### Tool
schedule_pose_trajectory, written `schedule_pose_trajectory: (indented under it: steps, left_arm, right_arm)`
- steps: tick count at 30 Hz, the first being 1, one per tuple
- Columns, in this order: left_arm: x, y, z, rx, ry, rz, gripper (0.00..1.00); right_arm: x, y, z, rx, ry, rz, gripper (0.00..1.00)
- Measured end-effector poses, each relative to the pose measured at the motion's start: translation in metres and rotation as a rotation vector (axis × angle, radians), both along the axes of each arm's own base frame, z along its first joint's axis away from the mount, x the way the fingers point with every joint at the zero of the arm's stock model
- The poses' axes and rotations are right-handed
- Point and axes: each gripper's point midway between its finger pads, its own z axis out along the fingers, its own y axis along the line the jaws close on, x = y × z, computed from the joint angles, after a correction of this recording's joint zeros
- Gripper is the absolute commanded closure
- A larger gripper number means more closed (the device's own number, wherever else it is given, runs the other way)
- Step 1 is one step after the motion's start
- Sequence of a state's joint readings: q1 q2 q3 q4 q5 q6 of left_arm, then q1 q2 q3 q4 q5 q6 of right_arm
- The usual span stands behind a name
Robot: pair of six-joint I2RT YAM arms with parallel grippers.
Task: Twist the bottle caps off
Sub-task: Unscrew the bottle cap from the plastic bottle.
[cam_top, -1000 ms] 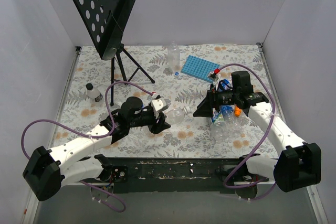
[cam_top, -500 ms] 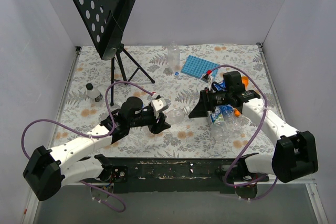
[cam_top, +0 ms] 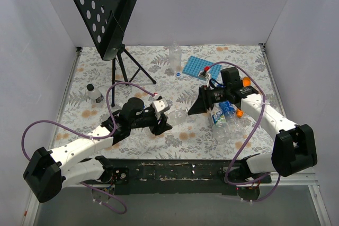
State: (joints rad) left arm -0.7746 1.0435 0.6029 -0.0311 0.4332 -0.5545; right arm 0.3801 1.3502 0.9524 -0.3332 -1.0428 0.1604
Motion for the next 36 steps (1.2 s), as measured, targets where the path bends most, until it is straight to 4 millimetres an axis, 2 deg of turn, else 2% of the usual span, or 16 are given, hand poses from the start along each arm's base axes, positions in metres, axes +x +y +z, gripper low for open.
schedule_pose_trajectory:
  steps: [10,17,23,31,36]
  left_arm:
    - [-0.001,-0.001,0.001,-0.003,-0.001,-0.005,0.96]
    - [-0.008,-0.003,0.006,-0.025,0.003,-0.046,0.97]
    - [-0.017,-0.004,0.011,-0.052,0.006,-0.089,0.97]
    - [-0.021,-0.004,0.004,-0.035,0.023,-0.112,0.96]
    - [-0.018,-0.004,0.004,-0.033,0.013,-0.099,0.96]
  right_arm:
    - [-0.004,0.001,0.005,0.029,-0.004,0.031,0.98]
    - [-0.016,-0.004,0.011,0.085,-0.198,0.196,0.99]
    - [-0.025,-0.005,0.018,0.079,-0.554,0.439,0.99]
    - [-0.033,-0.009,0.010,-0.033,-1.174,0.733,0.99]
    - [-0.024,-0.007,0.009,-0.087,-1.342,0.792,0.99]
